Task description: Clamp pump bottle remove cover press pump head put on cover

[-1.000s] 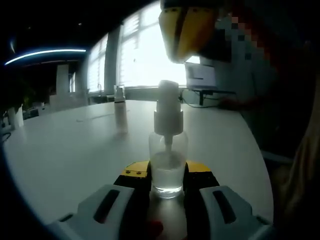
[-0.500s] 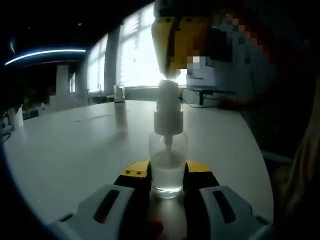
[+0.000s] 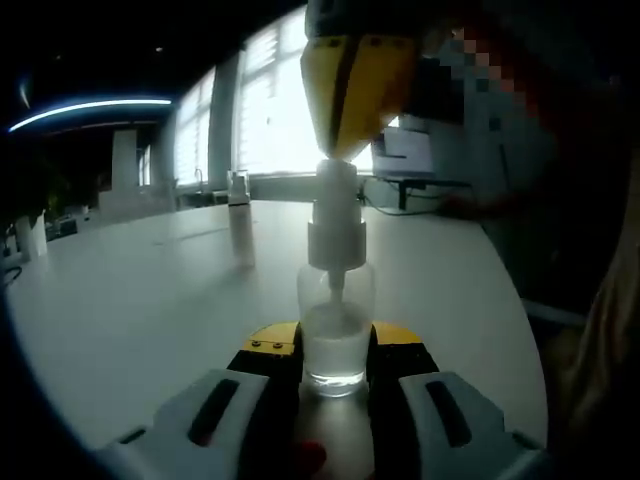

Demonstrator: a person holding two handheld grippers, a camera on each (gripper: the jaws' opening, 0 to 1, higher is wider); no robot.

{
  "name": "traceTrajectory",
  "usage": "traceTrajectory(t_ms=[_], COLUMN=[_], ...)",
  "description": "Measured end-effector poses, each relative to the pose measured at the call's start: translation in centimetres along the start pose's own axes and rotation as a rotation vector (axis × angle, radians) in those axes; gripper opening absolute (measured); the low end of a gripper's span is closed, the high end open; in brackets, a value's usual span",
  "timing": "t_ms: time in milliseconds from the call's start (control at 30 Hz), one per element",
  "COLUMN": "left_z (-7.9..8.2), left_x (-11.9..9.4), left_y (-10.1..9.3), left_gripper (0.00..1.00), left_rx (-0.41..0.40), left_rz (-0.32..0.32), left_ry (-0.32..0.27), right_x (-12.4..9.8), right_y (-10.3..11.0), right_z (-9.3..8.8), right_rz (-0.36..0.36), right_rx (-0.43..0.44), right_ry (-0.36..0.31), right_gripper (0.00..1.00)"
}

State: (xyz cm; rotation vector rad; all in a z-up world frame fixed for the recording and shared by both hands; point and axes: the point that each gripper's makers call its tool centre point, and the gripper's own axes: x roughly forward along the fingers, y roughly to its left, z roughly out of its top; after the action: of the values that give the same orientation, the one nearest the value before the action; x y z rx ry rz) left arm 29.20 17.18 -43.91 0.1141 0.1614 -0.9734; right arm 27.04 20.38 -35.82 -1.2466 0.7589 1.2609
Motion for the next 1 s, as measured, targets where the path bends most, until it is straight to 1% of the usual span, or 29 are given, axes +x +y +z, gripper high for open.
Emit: traceTrajectory(t_ms=[433, 1000], left_z=[-0.06, -0.10], left_x=[-0.03, -0.08], left_y=[0.00, 0.10], left_gripper=[0.16, 0.16], left_rx=[0.008, -0.001], left_rz=[0.005, 0.006], left_ry=[0.003, 0.005], right_x=[0.09, 0.08], right_y=[-0.06, -0.31], right_z=[0.01, -0.10], right_rz=[0.024, 0.007], right_rx=[-0.021, 0.005], right_ry=[0.023, 0.032], right_gripper=[0.00, 0.00])
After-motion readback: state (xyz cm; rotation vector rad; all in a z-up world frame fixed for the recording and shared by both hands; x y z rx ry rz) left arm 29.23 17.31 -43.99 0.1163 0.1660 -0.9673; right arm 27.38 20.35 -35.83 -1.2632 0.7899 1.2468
